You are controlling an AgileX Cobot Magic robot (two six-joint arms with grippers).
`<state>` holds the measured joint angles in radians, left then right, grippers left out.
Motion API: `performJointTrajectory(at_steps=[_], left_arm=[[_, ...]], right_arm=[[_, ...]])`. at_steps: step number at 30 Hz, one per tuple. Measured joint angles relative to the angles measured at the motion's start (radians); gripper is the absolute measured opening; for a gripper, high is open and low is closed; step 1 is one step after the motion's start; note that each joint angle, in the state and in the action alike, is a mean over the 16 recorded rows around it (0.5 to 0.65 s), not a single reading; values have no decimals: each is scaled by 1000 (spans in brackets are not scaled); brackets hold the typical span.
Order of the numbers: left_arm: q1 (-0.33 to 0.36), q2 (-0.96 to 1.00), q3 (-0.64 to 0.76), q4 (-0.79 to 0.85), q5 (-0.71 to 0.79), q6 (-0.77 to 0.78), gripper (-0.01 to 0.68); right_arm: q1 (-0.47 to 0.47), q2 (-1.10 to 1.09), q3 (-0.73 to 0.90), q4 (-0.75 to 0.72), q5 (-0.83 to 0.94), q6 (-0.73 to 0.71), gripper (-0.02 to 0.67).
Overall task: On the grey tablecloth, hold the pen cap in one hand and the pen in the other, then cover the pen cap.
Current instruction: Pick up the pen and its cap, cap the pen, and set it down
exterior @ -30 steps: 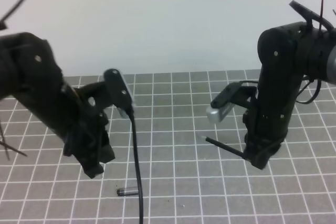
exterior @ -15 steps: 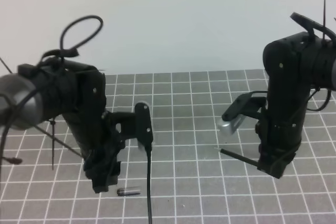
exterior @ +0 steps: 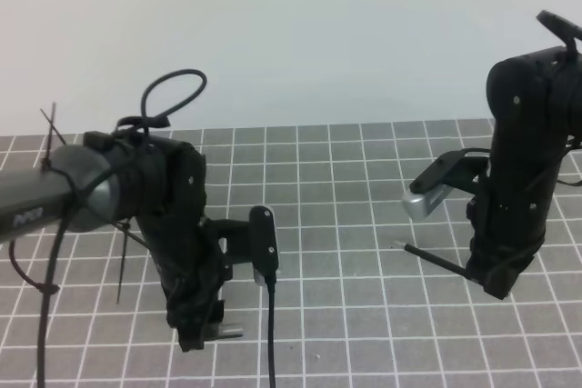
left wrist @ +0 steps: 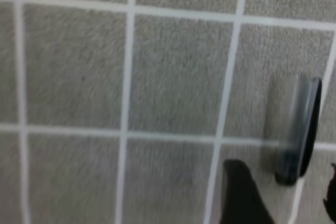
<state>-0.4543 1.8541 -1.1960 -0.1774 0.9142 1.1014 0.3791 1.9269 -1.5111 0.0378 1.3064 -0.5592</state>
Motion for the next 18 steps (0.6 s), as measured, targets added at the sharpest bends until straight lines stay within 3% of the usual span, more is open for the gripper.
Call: performJointTrajectory(at_steps=[7, 18], left_arm=[[-3, 33, 0, -8, -21, 0, 309], [-4, 45, 0, -20, -41, 26, 211]], right_arm=[[-14, 0, 0, 12, -1, 6, -3], [-17, 0, 0, 24, -1, 10, -4]])
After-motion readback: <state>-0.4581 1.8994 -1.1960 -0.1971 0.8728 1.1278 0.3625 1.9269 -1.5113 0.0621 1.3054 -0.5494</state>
